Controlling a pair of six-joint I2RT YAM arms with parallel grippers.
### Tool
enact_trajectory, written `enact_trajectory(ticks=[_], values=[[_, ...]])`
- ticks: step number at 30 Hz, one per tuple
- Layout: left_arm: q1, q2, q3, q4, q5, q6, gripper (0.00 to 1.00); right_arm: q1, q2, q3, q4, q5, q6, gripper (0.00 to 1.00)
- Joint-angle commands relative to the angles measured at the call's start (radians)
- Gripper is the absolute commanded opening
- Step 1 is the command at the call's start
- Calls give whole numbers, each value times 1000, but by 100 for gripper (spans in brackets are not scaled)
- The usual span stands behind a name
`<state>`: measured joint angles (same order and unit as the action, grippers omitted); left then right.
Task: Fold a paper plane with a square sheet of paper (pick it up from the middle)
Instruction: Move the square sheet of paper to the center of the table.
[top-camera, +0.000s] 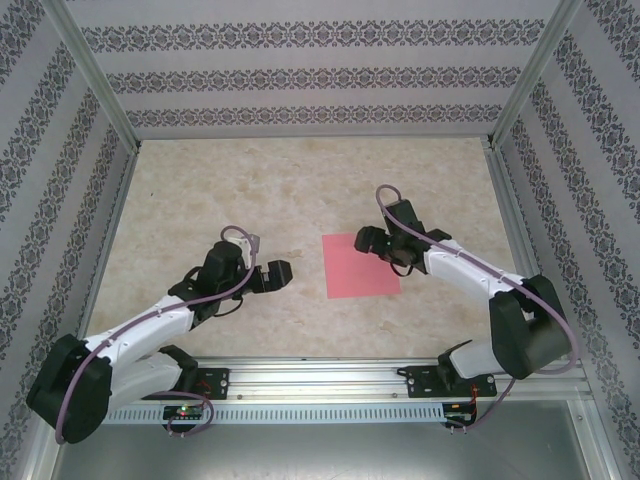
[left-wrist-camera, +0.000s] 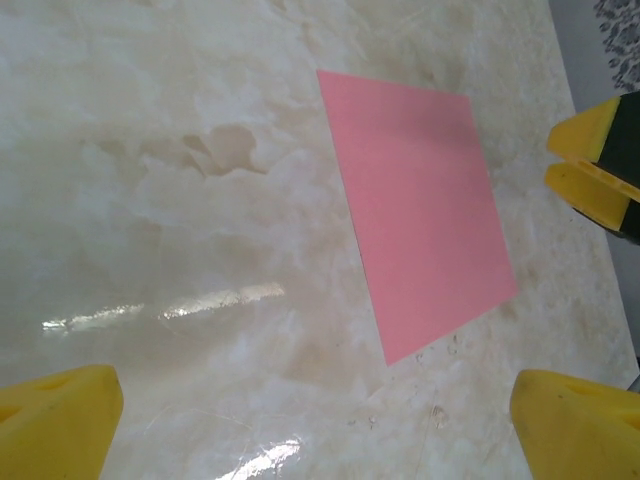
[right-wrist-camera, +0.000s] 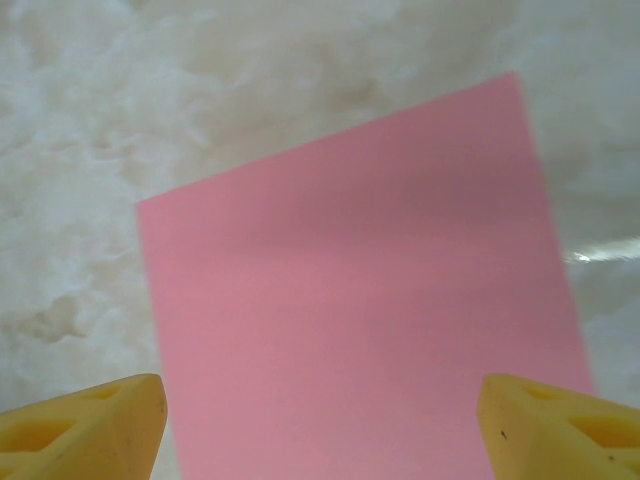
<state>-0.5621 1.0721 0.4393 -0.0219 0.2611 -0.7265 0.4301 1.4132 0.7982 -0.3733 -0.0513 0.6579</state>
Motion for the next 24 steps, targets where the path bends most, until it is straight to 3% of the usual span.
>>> enact_trajectory(ticks=[1, 7, 17, 24], values=[[-39, 34, 47, 47, -28, -8, 100, -13, -11, -75, 5, -49, -16, 82], [-56, 78, 64, 61, -38, -20, 100, -9, -12, -156, 69, -115, 19, 81], [-56, 42, 79, -4, -111, -12, 100, 95, -13, -206, 119, -145, 119, 80], [-56, -74, 54, -53, -228, 18, 100, 123, -60, -34, -128, 44, 44, 81]])
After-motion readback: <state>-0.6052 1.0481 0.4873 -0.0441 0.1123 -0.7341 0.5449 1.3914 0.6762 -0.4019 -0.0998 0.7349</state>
